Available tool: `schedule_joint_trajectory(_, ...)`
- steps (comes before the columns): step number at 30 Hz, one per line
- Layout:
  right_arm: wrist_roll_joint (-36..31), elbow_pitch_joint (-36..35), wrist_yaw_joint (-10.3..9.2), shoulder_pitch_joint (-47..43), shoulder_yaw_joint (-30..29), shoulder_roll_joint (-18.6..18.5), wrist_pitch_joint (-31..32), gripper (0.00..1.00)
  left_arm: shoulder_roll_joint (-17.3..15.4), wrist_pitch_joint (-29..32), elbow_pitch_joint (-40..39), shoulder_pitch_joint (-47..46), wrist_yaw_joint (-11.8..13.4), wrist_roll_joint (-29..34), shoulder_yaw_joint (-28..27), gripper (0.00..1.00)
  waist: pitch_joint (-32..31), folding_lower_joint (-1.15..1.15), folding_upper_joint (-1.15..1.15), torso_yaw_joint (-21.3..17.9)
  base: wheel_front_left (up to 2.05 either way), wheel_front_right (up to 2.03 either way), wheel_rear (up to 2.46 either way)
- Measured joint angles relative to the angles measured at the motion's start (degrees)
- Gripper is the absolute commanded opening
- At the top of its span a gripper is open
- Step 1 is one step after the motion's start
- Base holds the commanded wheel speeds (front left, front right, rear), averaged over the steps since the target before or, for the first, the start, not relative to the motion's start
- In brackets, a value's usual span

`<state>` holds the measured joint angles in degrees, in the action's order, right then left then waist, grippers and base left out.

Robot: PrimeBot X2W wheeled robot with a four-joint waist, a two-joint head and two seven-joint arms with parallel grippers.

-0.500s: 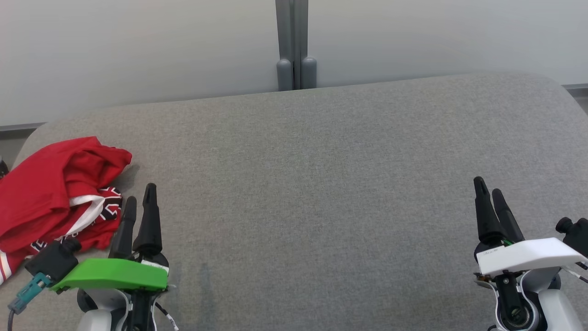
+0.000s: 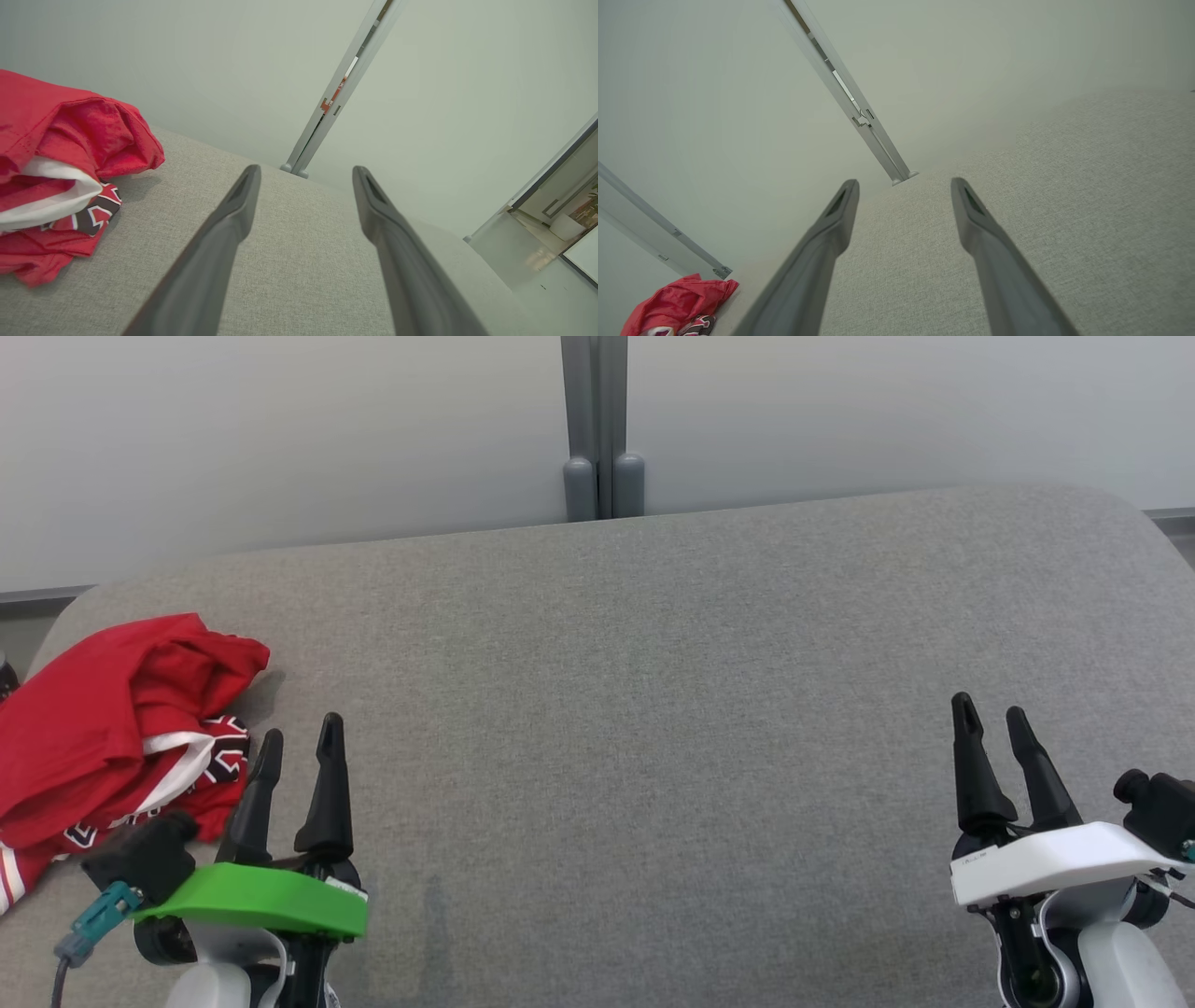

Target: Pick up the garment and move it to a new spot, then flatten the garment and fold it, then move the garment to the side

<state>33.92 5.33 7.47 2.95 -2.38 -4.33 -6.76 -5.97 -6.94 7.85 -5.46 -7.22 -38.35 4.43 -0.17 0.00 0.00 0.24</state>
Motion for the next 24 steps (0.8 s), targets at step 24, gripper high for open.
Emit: schedule_joint_trajectory(24,-13.91,-1.92,0.01,-0.85,1.72,0.08,-2.18,1.00,-0.34,-3.46,2.56,0.15,-0.05,15.18,1.82,1.00,-0.01,0.00,0.00,0.40,0.00,0.00,0.00)
